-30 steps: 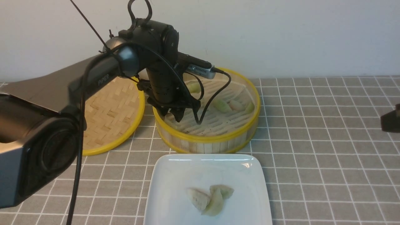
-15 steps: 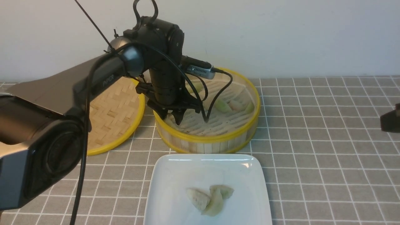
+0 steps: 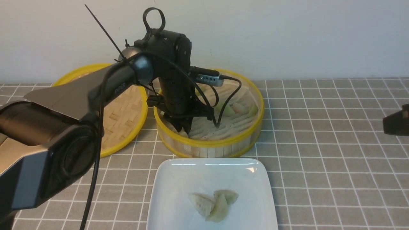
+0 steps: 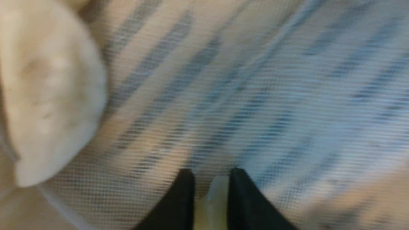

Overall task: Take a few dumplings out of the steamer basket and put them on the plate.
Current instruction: Use the left arm to grab a dumpling from the steamer, then use the left arm to put the dumpling into the plate

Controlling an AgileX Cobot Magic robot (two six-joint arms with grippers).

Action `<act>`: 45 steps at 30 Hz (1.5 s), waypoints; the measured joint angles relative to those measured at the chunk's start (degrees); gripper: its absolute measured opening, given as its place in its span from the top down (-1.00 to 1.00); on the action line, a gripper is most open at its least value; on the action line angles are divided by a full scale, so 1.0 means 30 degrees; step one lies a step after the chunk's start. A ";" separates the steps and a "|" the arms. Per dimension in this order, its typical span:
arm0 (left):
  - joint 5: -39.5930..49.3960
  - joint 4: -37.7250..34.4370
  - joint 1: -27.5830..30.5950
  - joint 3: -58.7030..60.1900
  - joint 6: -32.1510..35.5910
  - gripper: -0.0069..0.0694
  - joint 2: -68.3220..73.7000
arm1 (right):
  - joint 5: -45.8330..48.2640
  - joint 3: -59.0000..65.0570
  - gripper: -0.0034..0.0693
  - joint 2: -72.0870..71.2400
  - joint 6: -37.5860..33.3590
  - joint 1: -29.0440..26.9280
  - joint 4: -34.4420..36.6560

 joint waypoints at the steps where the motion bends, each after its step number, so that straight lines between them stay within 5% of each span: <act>1: 0.0015 -0.0466 0.0000 -0.0351 0.0197 0.60 0.0027 | 0.0018 0.0000 0.92 0.0000 0.0000 0.0000 0.0000; 17: 0.0566 -0.1217 -0.0019 -0.3391 0.1350 0.60 -0.1630 | 0.0527 0.0000 0.92 0.0000 -0.0047 0.0000 0.0024; 25: 0.0566 -0.2485 -0.0362 0.3264 0.1553 0.60 -0.6987 | 0.0853 0.0000 0.92 0.0000 -0.0047 0.0000 0.0039; 33: -0.0353 -0.2644 -0.2645 1.2291 0.1553 0.60 -0.9085 | 0.1231 0.0000 0.92 0.0000 -0.0469 0.0000 0.0323; 45: -0.1292 -0.1496 -0.3000 1.3471 0.1617 0.49 -0.8184 | 0.1495 -0.0016 0.92 0.0000 -0.0555 0.0000 0.0538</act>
